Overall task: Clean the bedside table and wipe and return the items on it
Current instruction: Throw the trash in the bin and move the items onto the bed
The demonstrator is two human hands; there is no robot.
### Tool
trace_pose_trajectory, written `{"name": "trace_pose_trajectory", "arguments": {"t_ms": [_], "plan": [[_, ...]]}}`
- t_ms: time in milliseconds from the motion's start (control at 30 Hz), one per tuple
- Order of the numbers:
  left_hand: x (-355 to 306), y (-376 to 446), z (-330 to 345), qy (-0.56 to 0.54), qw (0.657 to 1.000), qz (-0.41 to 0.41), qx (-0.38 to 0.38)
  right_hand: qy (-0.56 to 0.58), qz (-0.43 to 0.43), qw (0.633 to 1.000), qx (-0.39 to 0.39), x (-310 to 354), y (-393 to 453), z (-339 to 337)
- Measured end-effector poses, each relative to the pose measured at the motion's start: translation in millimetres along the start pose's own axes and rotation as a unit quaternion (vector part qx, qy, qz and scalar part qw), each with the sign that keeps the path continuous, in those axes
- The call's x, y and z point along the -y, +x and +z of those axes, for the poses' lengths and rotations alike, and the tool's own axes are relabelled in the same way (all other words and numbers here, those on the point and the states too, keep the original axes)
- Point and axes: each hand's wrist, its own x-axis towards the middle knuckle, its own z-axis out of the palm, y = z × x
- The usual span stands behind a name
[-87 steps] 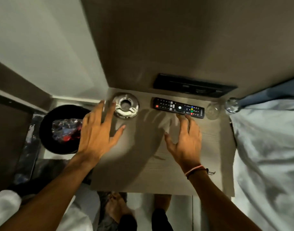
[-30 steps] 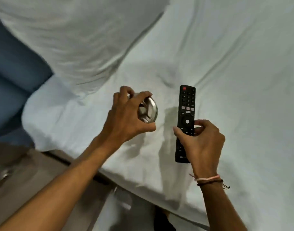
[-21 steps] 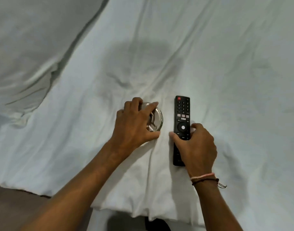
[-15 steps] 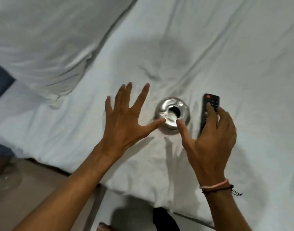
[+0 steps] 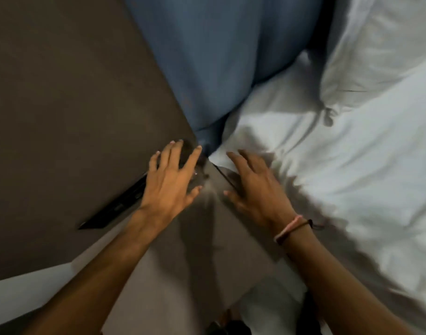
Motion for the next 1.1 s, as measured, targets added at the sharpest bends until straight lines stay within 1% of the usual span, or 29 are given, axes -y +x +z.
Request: {"name": "trace_pose_trajectory", "arguments": {"t_ms": [33, 67, 167, 267, 367, 433, 500, 567, 600, 667, 700, 767, 800, 867, 933, 967, 1033, 1100], "plan": [[9, 2, 9, 0.015, 0.999, 0.007, 0.037, 0.007, 0.004, 1.0, 0.03, 10, 12, 14], [13, 5, 19, 0.035, 0.997, 0.02, 0.069, 0.014, 0.011, 0.999, 0.042, 17, 19, 24], [13, 19, 41, 0.082, 0.987, 0.054, 0.125, 0.033, 0.027, 0.999, 0.031, 29, 26, 50], [4, 30, 50, 0.088, 0.978, 0.038, 0.187, 0.04, 0.031, 0.999, 0.019, 23, 11, 55], [5, 29, 47, 0.07, 0.979, 0.018, 0.191, 0.054, 0.039, 0.998, -0.004, 8, -11, 44], [9, 20, 37, 0.041, 0.985, -0.008, 0.169, 0.061, 0.041, 0.997, -0.039, 3, -24, 30], [6, 6, 16, 0.002, 0.992, -0.041, 0.116, 0.058, 0.045, 0.991, -0.109, -3, -35, 11], [-1, -15, -14, -0.058, 0.996, -0.066, 0.032, 0.051, 0.055, 0.975, -0.209, -9, -44, -10], [-16, -23, -30, -0.089, 0.994, -0.065, -0.019, 0.036, 0.07, 0.961, -0.266, -19, -54, -27], [-41, -36, -62, -0.163, 0.979, -0.067, -0.106, -0.02, 0.112, 0.928, -0.355, -36, -67, -52], [-60, -37, -75, -0.196, 0.968, -0.067, -0.145, -0.043, 0.146, 0.915, -0.374, -48, -76, -66], [-111, -29, -93, -0.245, 0.945, -0.059, -0.21, -0.056, 0.213, 0.896, -0.386, -78, -95, -90], [-140, -20, -95, -0.266, 0.935, -0.047, -0.228, -0.053, 0.238, 0.887, -0.391, -94, -106, -100], [-202, 3, -93, -0.311, 0.918, -0.018, -0.245, -0.07, 0.274, 0.874, -0.395, -125, -126, -121], [-264, 30, -85, -0.35, 0.906, -0.008, -0.237, -0.101, 0.299, 0.869, -0.382, -154, -143, -141], [-293, 43, -81, -0.351, 0.91, -0.004, -0.22, -0.115, 0.31, 0.867, -0.372, -167, -151, -149], [-351, 65, -71, -0.322, 0.929, 0.018, -0.183, -0.133, 0.326, 0.865, -0.357, -200, -168, -167], [-387, 81, -57, -0.284, 0.94, 0.041, -0.183, -0.146, 0.333, 0.863, -0.35, -225, -181, -179]]}}
